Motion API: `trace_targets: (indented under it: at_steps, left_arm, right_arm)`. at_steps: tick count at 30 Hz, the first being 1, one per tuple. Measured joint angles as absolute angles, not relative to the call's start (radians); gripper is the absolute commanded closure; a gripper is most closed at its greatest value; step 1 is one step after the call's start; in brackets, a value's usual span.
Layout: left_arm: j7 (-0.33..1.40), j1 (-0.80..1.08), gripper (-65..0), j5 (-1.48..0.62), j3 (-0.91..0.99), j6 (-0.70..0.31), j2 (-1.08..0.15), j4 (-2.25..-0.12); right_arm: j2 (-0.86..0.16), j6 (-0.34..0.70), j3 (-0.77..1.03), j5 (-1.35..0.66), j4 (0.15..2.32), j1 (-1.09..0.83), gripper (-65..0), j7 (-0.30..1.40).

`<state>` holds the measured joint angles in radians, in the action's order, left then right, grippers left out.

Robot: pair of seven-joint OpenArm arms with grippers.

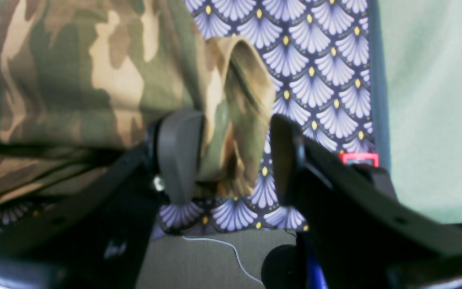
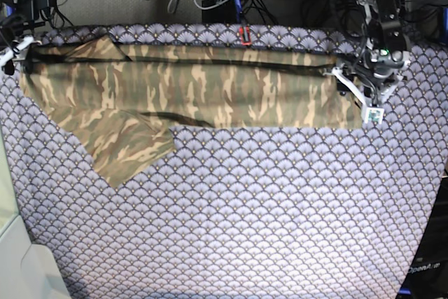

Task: Fold the T-shirt properly
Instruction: 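Release the shirt with the right gripper and move it to the sleeve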

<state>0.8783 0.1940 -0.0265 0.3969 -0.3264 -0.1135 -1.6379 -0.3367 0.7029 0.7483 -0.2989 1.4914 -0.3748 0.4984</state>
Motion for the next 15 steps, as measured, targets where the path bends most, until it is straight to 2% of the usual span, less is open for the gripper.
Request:
trace_targets:
  at_steps: [9,15]
  left_arm:
    - [0.879,0.194,-33.2,-0.026,0.397,-0.330,-0.116,-1.637]
    - [0.879,0.194,-33.2,-0.026,0.397,-0.330,-0.117,-1.638]
  right_arm:
    - [-0.334,0.702,0.844,-0.302,1.536,-0.369,-31.0,0.498]
    - [-0.332,0.702,0.839,-0.303,1.568,-0.364,-31.0,0.498]
